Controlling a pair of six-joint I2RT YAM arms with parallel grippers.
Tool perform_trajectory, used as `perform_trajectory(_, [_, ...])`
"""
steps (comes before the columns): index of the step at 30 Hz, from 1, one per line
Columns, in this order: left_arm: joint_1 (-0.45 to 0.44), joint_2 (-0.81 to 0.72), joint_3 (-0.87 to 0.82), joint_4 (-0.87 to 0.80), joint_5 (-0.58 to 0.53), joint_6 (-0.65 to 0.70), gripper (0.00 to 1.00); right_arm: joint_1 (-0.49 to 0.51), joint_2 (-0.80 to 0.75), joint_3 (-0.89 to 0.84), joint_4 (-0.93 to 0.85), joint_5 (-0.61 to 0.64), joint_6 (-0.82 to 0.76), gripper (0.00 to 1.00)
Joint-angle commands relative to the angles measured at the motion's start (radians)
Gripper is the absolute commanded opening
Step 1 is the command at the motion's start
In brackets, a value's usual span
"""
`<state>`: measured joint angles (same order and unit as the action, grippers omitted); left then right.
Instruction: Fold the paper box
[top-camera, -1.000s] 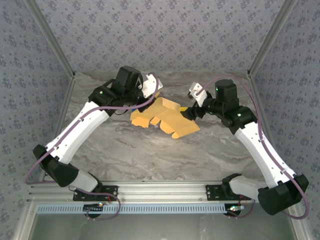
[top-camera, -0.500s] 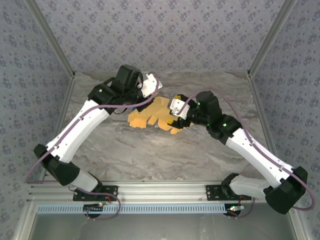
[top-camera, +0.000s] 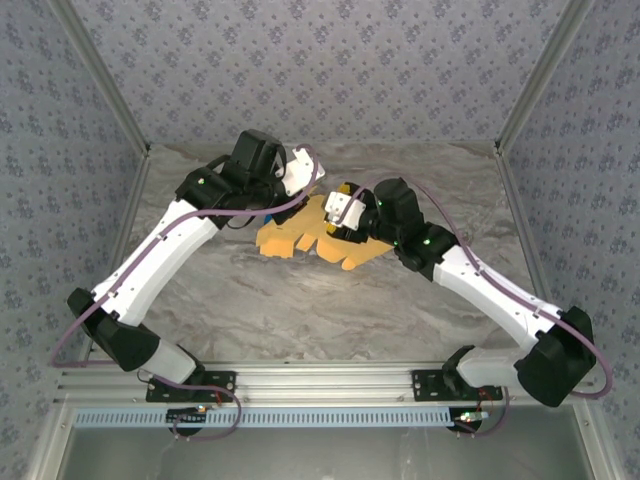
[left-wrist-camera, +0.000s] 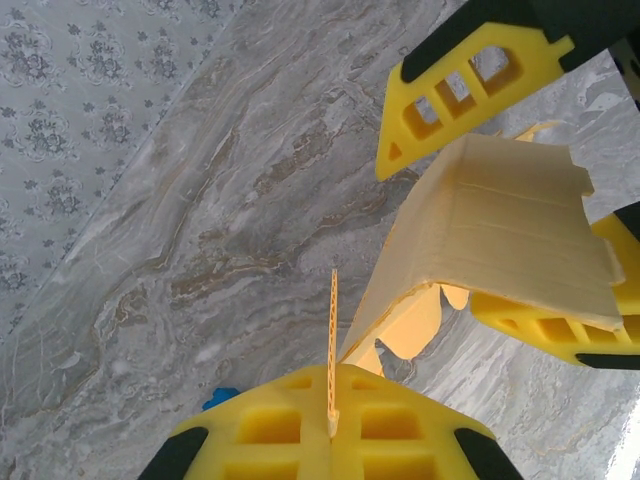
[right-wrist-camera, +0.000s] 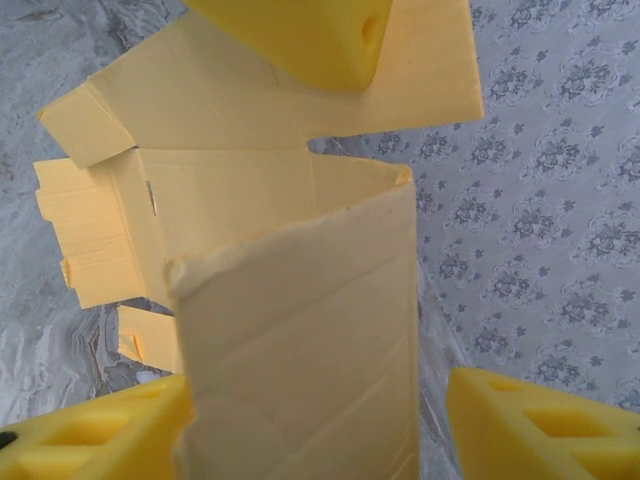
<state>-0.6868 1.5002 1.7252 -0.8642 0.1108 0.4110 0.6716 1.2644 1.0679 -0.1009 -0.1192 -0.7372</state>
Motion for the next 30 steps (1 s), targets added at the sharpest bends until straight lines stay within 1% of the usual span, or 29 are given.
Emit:
perform_trajectory(1, [0.003, 0.000, 0.045, -0.007, 0.024, 0.005, 0.00, -0.015, -0.003, 0.010, 0.022, -0.014, 0.007, 0.59])
perform_trajectory(5, [0.003, 0.001, 0.048, -0.008, 0.017, 0.011, 0.00, -0.041, -0.016, 0.028, -0.046, -0.060, 0.032, 0.46])
perform_trajectory(11, [0.003, 0.005, 0.057, -0.001, 0.029, 0.020, 0.00, -0.116, -0.024, 0.073, -0.172, -0.206, 0.110, 0.26])
perform_trajectory(14, [0.001, 0.015, 0.070, -0.005, 0.032, 0.024, 0.00, -0.138, -0.022, 0.091, -0.210, -0.250, 0.131, 0.19])
perform_trajectory(17, [0.000, 0.023, 0.083, -0.007, 0.032, 0.028, 0.00, -0.160, -0.020, 0.102, -0.236, -0.282, 0.157, 0.14])
perform_trajectory(21, [0.001, 0.032, 0.094, -0.004, 0.035, 0.028, 0.04, -0.193, -0.025, 0.109, -0.261, -0.326, 0.209, 0.05])
perform_trajectory(24, [0.000, 0.032, 0.099, 0.010, 0.041, 0.023, 0.13, -0.217, -0.041, 0.097, -0.256, -0.351, 0.253, 0.00])
perform_trajectory(26, [0.002, 0.027, 0.097, 0.025, 0.042, 0.015, 0.23, -0.240, -0.062, 0.072, -0.236, -0.363, 0.287, 0.00])
perform_trajectory(30, [0.024, -0.017, 0.051, 0.074, 0.051, -0.019, 0.38, -0.297, -0.106, 0.040, -0.225, -0.419, 0.355, 0.00])
